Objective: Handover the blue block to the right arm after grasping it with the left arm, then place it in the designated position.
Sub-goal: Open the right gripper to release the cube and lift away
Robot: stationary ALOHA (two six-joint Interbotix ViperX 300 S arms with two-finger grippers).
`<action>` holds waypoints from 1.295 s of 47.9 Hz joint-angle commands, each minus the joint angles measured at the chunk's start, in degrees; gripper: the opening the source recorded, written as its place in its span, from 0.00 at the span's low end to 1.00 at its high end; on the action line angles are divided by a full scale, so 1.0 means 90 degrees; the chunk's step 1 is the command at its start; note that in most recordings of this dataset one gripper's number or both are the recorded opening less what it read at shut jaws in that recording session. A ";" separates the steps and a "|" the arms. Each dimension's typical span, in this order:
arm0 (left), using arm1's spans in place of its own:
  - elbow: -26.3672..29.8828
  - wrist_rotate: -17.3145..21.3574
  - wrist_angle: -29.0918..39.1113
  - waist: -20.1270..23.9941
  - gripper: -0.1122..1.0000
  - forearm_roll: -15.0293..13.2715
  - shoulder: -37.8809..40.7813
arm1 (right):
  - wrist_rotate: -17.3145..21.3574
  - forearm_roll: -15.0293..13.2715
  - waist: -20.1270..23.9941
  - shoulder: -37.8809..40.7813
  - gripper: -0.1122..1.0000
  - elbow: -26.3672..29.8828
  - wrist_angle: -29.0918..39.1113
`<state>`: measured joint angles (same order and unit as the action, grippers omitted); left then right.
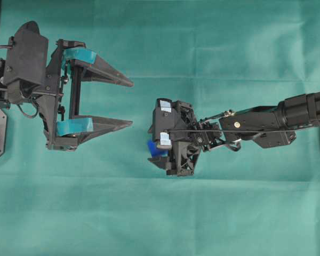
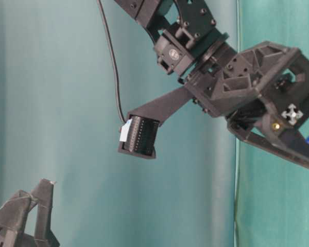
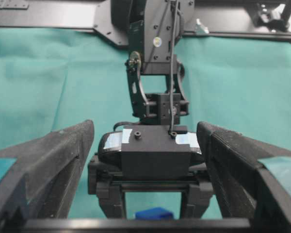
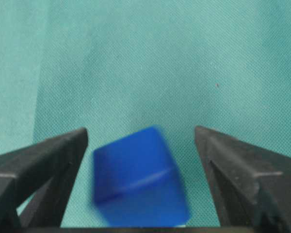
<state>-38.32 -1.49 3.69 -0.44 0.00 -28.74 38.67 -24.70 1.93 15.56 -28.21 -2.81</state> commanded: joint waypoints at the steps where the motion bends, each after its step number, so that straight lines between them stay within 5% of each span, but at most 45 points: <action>1: 0.0156 0.0010 -0.0039 0.0020 1.00 0.0010 -0.0029 | 0.0010 0.0049 0.0000 -0.0107 0.95 0.0146 -0.0020; 25: 0.0156 0.0010 -0.0020 0.0020 1.00 0.0000 -0.0039 | 0.0000 0.0059 0.0000 -0.0391 0.94 0.0137 0.0195; 62: 0.0156 0.0029 0.0049 0.0020 1.00 0.0000 -0.0039 | -0.0098 -0.0205 0.0039 -0.2588 0.94 0.0137 0.2305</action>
<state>-38.32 -1.32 4.31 -0.35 0.00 -28.65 37.88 -26.19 2.11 -4.92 -28.13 16.79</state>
